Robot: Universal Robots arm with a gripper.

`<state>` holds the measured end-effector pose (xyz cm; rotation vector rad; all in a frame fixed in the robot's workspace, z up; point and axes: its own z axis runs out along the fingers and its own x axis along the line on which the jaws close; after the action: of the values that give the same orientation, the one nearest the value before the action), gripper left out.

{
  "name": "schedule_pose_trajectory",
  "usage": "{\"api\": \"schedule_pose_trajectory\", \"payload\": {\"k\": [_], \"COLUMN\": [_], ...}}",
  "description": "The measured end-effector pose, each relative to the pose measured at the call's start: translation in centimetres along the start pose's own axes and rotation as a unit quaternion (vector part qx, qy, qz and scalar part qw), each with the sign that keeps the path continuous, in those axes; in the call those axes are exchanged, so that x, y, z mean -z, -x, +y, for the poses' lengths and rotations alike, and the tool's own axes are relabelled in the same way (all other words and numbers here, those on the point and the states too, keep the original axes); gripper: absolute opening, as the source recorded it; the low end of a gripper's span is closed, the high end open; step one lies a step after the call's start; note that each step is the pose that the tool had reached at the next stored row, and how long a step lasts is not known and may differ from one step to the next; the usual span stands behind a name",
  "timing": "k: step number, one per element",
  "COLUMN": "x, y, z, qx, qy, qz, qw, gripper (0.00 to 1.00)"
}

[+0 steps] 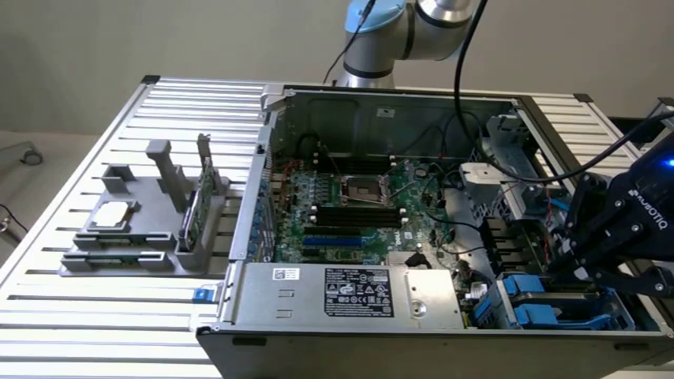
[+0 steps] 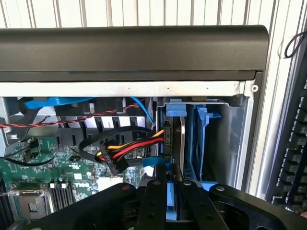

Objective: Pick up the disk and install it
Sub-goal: 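Insert the second disk wire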

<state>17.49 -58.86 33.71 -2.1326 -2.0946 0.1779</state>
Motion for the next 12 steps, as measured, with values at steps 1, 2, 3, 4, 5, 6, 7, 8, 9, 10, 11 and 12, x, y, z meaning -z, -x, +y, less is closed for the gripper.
{"api": "schedule_pose_trajectory", "payload": {"k": [1,2,3,4,5,6,7,8,9,10,11,12], "x": [-0.03,-0.07,-0.11,-0.16,-0.21,-0.27,-0.33,-0.4,-0.44,-0.47,-0.47,-0.46], "y": [0.0,0.0,0.0,0.0,0.01,0.01,0.01,0.01,0.01,0.01,0.01,0.01], "z": [0.0,0.0,-0.01,-0.01,-0.03,-0.04,-0.05,-0.07,-0.07,-0.07,-0.07,-0.07], "qx": [0.0,0.0,0.0,0.0,0.0,0.0,0.0,0.0,0.0,0.0,0.0,0.0], "qy": [0.0004,0.0007,0.0012,0.0016,0.0023,0.0033,0.0042,0.0053,0.006,0.0062,0.0062,0.0062], "qz": [-0.0001,-0.0002,-0.0004,-0.0004,-0.0006,-0.0009,-0.0011,-0.0012,-0.0012,-0.0011,-0.001,-0.001], "qw": [1.0,1.0,1.0,1.0,1.0,1.0,1.0,1.0,1.0,1.0,1.0,1.0], "gripper": [0.16,0.16,0.16,0.16,0.16,0.16,0.16,0.16,0.16,0.16,0.16,0.16]}}
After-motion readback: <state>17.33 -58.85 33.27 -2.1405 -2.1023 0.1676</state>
